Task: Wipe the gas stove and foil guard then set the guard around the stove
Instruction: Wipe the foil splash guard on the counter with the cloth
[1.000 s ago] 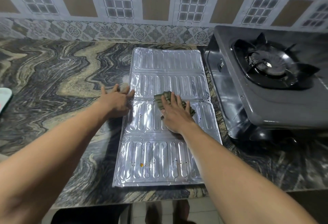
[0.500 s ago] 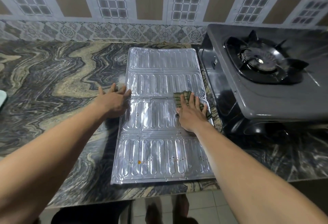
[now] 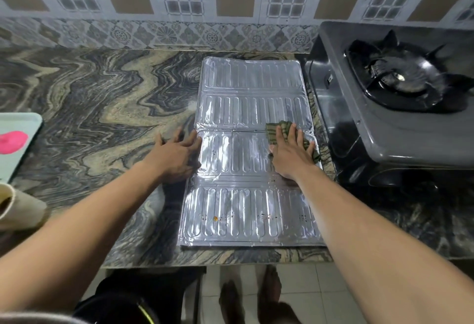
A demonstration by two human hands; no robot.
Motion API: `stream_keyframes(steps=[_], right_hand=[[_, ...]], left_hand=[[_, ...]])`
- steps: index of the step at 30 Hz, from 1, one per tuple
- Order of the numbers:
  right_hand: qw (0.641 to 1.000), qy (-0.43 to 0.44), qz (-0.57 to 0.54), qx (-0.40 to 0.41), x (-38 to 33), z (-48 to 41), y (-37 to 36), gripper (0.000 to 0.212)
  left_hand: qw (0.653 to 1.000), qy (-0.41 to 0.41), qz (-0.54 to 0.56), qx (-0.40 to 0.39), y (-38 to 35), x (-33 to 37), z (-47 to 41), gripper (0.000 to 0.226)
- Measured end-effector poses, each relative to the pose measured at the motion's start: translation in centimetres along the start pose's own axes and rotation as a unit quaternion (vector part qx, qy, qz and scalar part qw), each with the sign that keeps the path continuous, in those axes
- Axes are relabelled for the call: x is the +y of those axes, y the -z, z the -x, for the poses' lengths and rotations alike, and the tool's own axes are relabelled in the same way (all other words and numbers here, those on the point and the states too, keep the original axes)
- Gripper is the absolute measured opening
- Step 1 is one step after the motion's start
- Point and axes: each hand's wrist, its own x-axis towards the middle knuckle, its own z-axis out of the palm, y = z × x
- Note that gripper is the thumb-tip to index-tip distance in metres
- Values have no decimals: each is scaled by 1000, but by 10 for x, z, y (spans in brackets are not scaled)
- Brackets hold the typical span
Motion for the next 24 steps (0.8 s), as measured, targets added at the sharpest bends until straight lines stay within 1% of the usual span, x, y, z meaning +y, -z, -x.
stream_keyframes(steps=[4, 8, 11, 15, 21, 24], right_hand=[[1000, -23, -5, 13, -4, 10, -5, 64], [999, -43, -12, 25, -6, 24, -15, 64], [999, -34, -7, 30, -6, 30, -17, 64], [1000, -21, -9, 16, -3, 30, -13, 64], [1000, 3, 3, 1, 1, 18, -3, 66], [1000, 22, 13, -4, 4, 15, 1, 69]], left_hand=[[1000, 5, 11, -8, -1, 3, 1, 77], [1000, 4, 12, -10, -2, 4, -2, 84], [1000, 8, 3, -13, -3, 4, -6, 84], [1000, 12, 1, -16, -1, 5, -4, 83], [1000, 18, 7, 23, 0, 14, 7, 78], [999, 36, 9, 14, -4, 17, 14, 77]])
